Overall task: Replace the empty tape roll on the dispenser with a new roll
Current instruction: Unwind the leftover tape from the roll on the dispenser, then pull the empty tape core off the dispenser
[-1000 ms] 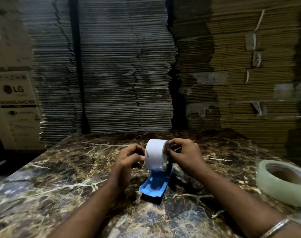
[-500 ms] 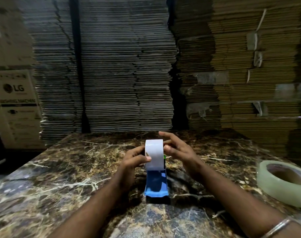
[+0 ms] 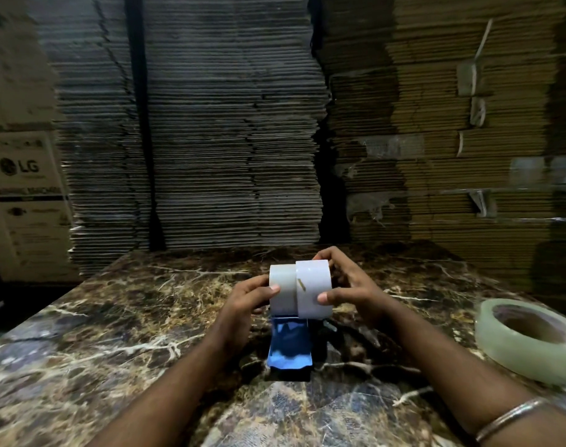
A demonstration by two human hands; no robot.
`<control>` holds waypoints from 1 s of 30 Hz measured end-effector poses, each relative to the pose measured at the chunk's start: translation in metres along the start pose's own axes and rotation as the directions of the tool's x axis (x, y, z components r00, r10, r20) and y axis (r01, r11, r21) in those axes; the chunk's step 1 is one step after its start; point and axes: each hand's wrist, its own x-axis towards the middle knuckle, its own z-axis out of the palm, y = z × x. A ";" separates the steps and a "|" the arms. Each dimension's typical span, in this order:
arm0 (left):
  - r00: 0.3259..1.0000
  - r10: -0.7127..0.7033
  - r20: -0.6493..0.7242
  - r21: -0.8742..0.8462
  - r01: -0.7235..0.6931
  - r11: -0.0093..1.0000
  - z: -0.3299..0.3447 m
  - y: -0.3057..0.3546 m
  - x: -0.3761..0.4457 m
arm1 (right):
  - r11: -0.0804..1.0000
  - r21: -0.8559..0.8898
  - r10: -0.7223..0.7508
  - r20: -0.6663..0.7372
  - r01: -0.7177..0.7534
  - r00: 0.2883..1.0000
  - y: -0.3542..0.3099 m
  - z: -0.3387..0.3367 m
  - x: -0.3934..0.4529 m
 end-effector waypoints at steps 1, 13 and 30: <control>1.000 -0.003 -0.002 -0.002 0.003 1.000 0.000 0.000 0.000 | 1.000 0.021 -0.006 -0.008 0.006 1.000 0.001 -0.003 0.001; 1.000 -0.016 0.005 0.011 0.016 1.000 -0.002 -0.004 0.001 | 0.634 -0.676 -0.062 -0.529 -0.375 0.847 0.000 -0.014 0.001; 0.996 -0.032 -0.079 -0.067 0.027 0.997 -0.006 -0.009 0.008 | 0.531 -0.718 0.023 -0.518 -0.450 0.855 0.025 -0.019 0.004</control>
